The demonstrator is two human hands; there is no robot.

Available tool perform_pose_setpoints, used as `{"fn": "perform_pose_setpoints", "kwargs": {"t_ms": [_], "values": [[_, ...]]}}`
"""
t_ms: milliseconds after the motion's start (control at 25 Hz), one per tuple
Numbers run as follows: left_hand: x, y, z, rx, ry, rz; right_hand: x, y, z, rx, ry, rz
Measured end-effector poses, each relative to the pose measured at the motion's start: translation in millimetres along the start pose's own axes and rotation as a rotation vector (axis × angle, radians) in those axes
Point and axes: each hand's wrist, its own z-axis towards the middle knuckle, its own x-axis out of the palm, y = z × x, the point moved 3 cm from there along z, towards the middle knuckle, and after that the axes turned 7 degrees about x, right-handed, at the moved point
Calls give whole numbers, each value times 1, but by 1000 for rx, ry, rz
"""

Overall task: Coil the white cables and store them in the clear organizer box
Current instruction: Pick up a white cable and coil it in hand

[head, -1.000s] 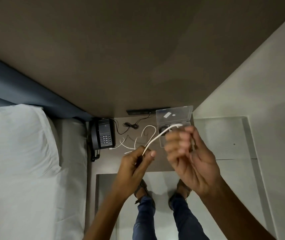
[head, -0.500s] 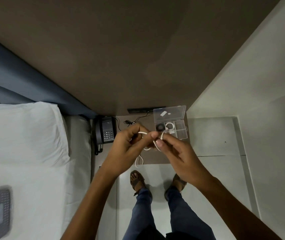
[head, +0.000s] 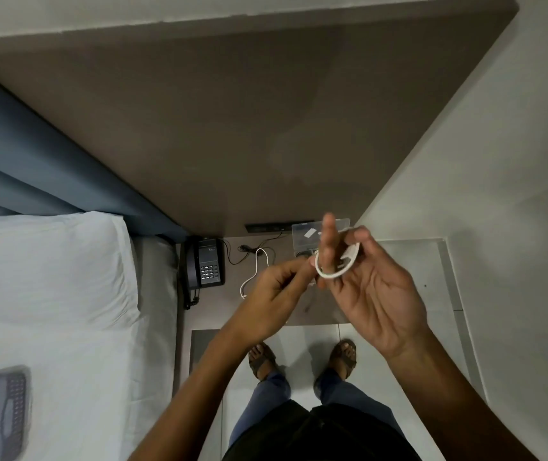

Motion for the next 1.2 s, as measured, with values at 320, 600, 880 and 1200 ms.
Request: {"fn": "perform_pose_setpoints", "kwargs": {"t_ms": [320, 600, 880, 1200], "values": [[-24, -16, 6, -2, -24, 178, -25, 16, -1, -205, -624, -1754], [-39, -56, 34, 97, -66, 136, -7, 1, -21, 220, -222, -1088], [14, -42, 21, -36, -80, -27, 31, 15, -26, 59, 87, -109], [5, -46, 6, 60, 150, 373, 0, 49, -29, -443, -626, -1523]]}}
